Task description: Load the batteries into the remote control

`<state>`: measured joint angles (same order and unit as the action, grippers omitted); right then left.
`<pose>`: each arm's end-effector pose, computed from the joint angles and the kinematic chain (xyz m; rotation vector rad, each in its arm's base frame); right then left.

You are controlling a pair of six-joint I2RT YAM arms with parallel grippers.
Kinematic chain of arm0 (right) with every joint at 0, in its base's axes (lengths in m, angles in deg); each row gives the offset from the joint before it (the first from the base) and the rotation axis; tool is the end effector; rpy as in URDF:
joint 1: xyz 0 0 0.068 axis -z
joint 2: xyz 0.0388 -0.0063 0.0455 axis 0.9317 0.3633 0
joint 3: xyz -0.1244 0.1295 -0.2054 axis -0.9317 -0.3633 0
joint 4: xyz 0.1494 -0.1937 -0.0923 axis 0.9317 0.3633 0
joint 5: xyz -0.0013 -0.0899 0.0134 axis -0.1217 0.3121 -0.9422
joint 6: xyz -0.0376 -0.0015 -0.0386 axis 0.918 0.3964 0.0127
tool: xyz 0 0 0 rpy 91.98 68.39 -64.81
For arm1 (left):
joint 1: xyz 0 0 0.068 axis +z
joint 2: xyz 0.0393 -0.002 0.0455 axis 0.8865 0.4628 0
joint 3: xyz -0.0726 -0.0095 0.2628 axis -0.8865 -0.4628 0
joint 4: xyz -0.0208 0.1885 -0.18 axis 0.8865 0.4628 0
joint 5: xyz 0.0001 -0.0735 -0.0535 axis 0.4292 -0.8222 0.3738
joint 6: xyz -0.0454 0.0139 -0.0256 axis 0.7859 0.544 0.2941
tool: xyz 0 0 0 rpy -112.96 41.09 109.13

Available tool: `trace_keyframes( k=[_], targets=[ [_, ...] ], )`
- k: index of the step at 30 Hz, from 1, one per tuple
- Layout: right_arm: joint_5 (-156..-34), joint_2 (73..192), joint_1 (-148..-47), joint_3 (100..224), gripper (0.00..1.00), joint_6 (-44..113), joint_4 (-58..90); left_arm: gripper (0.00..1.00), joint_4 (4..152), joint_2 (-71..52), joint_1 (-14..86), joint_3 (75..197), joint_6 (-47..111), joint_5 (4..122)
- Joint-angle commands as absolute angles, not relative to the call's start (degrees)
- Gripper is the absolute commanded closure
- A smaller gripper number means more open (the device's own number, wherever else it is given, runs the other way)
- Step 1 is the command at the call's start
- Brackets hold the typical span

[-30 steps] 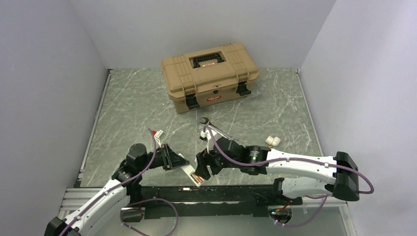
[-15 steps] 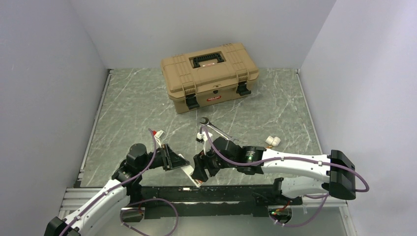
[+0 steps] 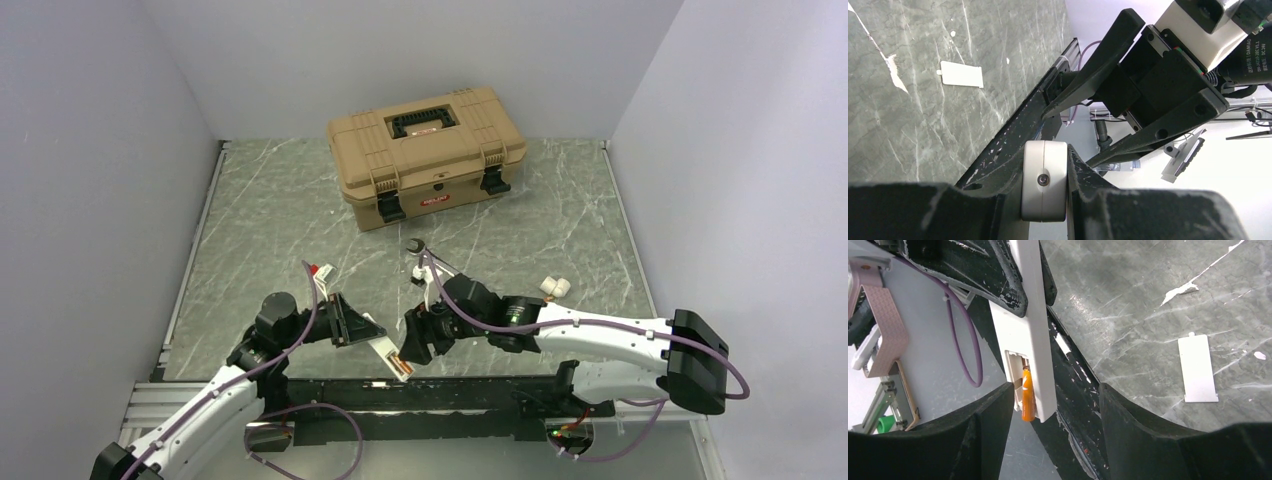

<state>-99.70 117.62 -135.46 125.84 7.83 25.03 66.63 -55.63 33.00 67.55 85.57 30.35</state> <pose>0.0911 0.2308 0.2334 -0.8310 2.3176 1.1166 0.1060 -0.0868 0.1716 -0.0296 2.1175 -1.7313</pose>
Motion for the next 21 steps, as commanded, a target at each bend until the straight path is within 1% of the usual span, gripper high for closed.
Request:
trace_keyframes(
  k=[1, 10, 21],
  targets=[
    [-103.7, 116.0, -134.5, 125.1, 0.36, 6.6, 19.5, 1.00, 64.0, -55.8, 33.1, 67.9, 85.1, 29.0],
    [-105.6, 117.8, -134.6, 125.4, 0.36, 6.9, 19.1, 1.00, 63.9, -55.1, 33.1, 68.1, 84.8, 29.1],
    [-104.4, 120.2, -134.6, 127.2, 0.46, 8.0, 21.1, 1.00, 64.2, -55.3, 33.1, 67.6, 84.7, 29.2]
  ],
)
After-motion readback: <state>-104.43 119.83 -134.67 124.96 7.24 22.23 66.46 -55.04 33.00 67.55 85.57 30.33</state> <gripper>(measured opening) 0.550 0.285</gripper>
